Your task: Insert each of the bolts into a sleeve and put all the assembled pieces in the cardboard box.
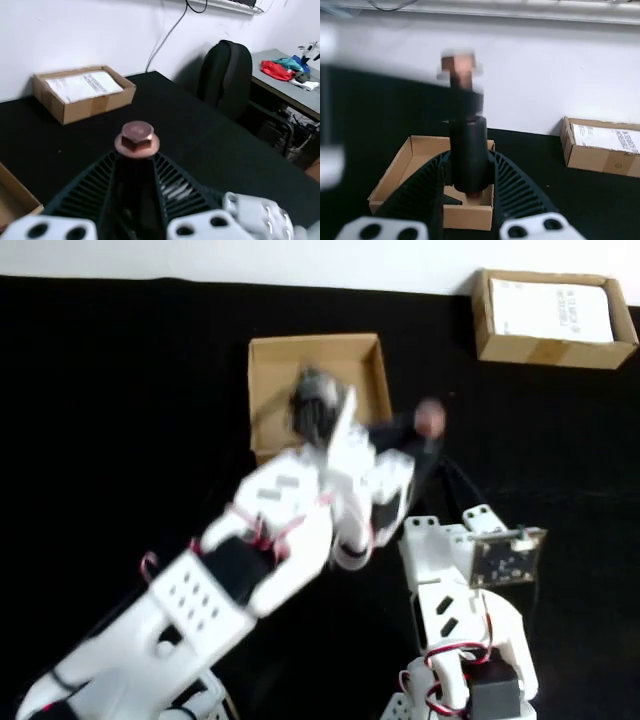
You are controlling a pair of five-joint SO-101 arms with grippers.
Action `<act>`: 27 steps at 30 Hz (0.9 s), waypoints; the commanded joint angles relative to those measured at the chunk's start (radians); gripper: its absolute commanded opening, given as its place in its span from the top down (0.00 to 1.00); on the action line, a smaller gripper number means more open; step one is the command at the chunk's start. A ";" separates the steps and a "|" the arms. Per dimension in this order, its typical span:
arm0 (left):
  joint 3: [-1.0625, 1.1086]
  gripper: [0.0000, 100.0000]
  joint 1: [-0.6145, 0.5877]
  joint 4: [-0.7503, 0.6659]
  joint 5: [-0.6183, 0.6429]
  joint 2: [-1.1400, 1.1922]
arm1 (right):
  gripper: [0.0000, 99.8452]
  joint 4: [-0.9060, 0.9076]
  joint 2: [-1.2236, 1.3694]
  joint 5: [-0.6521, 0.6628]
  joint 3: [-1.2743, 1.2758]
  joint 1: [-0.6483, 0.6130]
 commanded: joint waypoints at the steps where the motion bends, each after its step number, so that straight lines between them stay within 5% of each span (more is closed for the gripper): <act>1: 0.082 0.99 0.033 -0.014 0.008 -0.071 | 0.99 -0.030 -0.005 -0.005 -0.007 0.039; 7: 0.084 0.92 0.028 0.038 0.009 -0.071 | 0.99 -0.030 -0.005 -0.005 -0.016 0.038; 13: -0.031 0.77 -0.008 0.322 0.049 -0.077 | 0.99 -0.030 -0.005 -0.005 -0.018 0.041; 21: -0.228 0.91 -0.130 0.644 0.043 -0.179 | 0.99 -0.070 0.030 -0.011 -0.122 0.101; 23: -0.248 0.99 -0.168 0.664 0.041 -0.263 | 0.99 -0.101 0.110 -0.068 -0.183 0.180; 27: -0.263 0.98 -0.263 0.608 -0.049 -0.478 | 0.99 -0.097 0.380 -0.169 -0.404 0.257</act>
